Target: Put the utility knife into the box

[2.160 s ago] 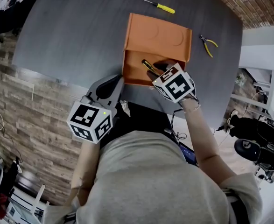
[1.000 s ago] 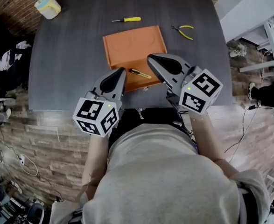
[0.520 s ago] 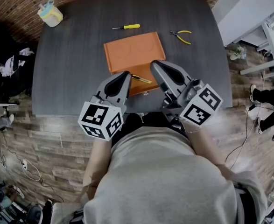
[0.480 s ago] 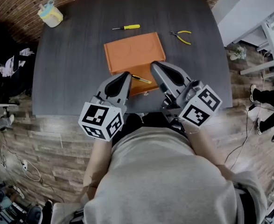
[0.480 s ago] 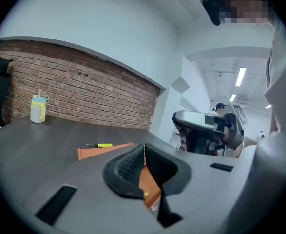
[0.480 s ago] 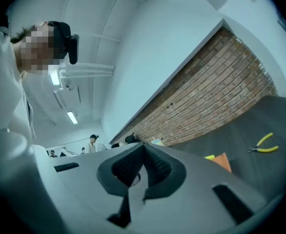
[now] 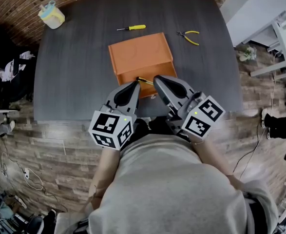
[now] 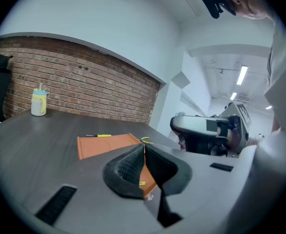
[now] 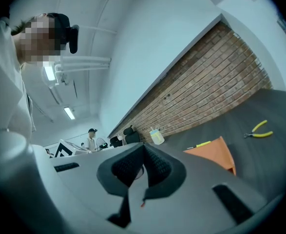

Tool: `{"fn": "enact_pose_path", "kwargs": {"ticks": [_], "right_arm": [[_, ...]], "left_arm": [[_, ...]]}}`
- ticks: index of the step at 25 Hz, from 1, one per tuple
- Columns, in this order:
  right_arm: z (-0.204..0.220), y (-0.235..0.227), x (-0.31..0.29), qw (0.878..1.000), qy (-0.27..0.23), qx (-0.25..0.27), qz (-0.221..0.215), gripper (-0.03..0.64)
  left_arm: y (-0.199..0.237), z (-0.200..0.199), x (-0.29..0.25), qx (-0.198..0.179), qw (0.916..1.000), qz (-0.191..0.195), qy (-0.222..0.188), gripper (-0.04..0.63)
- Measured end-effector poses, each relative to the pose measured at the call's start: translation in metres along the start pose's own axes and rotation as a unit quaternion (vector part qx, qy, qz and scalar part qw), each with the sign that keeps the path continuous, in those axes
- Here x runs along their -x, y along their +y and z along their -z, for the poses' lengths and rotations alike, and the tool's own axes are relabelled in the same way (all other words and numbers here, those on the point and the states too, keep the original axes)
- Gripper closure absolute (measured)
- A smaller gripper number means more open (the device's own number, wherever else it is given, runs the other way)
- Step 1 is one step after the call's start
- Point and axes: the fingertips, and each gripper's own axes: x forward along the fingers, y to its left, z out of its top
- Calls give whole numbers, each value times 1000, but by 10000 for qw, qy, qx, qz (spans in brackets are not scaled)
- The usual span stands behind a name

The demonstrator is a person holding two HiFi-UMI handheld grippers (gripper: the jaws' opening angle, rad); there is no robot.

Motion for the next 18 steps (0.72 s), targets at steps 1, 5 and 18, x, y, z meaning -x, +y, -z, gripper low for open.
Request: {"fn": "enact_pose_path", "kwargs": {"ticks": [1, 5, 18], "right_arm": [[3, 0, 0, 10000, 46, 8, 19, 611], [14, -5, 0, 9994, 298, 55, 135, 611], [32, -18, -1, 9968, 715, 73, 354, 611]], "left_arm": [[-1, 3, 0, 4, 10000, 16, 35, 572], [-7, 14, 2, 63, 9999, 62, 132, 572], [-3, 20, 1, 80, 9998, -63, 198, 572]]}}
